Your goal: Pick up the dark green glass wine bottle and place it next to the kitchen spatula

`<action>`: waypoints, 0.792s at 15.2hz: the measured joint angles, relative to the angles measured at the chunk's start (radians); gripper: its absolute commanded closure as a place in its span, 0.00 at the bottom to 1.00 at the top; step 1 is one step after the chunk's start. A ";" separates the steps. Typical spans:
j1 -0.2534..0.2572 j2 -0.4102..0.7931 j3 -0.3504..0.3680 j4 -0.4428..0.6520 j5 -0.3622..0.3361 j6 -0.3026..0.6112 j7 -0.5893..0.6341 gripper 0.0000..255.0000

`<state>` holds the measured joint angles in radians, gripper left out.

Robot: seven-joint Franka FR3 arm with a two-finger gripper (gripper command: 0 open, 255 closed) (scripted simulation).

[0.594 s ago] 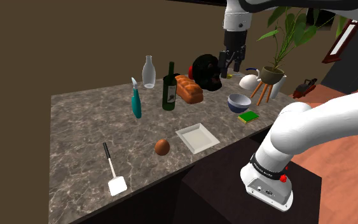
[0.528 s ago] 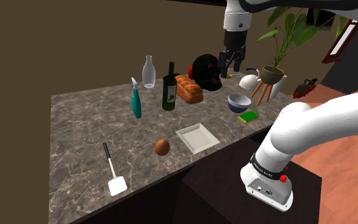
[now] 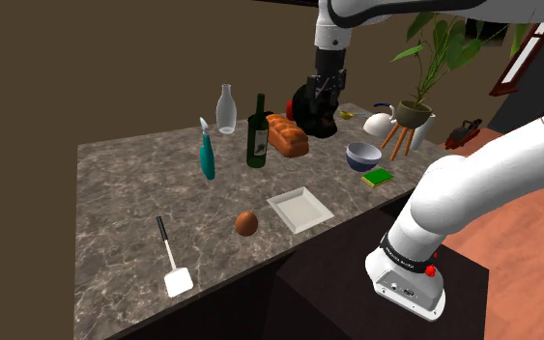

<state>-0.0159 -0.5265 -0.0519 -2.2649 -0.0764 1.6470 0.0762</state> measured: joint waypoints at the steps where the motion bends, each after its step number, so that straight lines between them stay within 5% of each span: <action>1: -0.002 0.030 -0.006 0.012 -0.001 0.026 -0.004 0.00; 12: -0.005 0.399 -0.040 0.265 0.038 0.231 -0.022 0.00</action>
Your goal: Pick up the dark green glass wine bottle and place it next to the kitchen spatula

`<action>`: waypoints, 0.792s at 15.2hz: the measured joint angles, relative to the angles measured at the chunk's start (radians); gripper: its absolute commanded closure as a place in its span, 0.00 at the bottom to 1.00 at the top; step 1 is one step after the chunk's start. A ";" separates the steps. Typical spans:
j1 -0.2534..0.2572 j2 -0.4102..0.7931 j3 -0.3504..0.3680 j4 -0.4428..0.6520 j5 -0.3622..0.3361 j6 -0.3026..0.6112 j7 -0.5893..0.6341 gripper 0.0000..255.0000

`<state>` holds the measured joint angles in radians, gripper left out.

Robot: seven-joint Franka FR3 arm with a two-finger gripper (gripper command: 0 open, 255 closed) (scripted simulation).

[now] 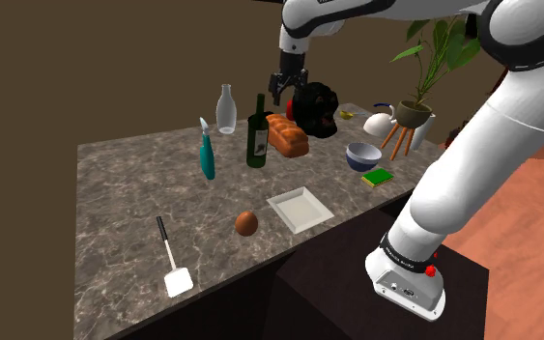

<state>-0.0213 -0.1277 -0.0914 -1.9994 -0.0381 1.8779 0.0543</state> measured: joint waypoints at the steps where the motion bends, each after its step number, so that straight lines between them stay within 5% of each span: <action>1: -0.003 0.027 -0.005 0.022 0.004 0.013 -0.008 0.00; 12: -0.033 0.392 -0.024 0.418 0.074 0.058 -0.050 0.00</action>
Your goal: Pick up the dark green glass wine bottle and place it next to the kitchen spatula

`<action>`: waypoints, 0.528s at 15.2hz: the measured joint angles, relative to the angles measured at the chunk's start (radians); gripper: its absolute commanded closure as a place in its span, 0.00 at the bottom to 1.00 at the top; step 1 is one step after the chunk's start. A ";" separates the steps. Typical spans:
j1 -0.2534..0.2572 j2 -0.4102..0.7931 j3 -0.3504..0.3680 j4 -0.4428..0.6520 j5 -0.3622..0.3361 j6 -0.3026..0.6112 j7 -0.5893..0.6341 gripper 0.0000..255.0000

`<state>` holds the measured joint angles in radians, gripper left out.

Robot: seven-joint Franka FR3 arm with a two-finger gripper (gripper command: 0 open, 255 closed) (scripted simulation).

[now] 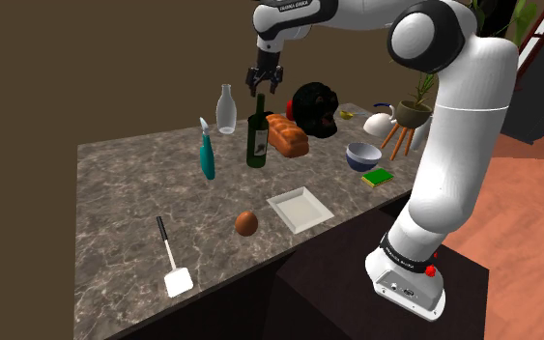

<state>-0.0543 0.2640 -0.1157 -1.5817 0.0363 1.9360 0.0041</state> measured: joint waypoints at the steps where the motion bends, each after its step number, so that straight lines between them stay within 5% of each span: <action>1: -0.001 0.009 0.000 0.003 0.002 0.007 -0.001 0.00; 8: -0.002 0.034 0.001 -0.044 0.006 0.080 -0.004 0.00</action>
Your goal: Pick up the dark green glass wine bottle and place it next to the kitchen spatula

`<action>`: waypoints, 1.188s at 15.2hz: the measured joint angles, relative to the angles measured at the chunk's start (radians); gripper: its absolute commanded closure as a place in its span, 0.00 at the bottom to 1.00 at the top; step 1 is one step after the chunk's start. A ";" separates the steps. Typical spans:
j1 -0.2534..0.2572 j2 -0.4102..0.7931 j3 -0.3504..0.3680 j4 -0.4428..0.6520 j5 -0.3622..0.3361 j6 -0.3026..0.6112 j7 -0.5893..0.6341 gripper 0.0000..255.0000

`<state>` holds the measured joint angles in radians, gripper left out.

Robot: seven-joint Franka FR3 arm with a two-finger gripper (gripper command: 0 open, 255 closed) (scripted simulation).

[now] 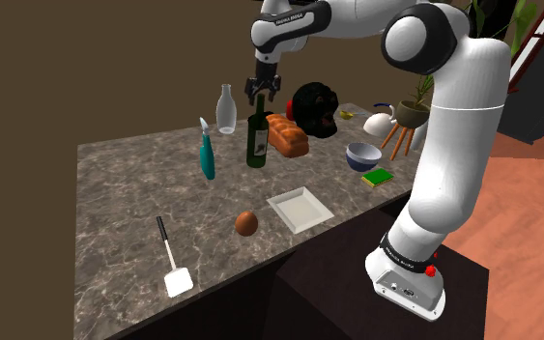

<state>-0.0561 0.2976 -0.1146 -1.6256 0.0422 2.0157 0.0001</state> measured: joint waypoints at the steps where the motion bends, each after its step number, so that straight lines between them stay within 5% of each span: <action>1: 0.000 0.000 0.000 -0.001 0.000 0.002 0.000 0.00; 5: 0.000 0.001 0.000 -0.002 0.000 0.004 0.001 0.00; 6: 0.000 0.001 0.000 -0.002 0.000 0.004 0.001 1.00; 18: 0.001 0.000 0.000 0.010 0.000 -0.010 0.002 1.00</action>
<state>-0.0553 0.2972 -0.1142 -1.6161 0.0418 2.0058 0.0018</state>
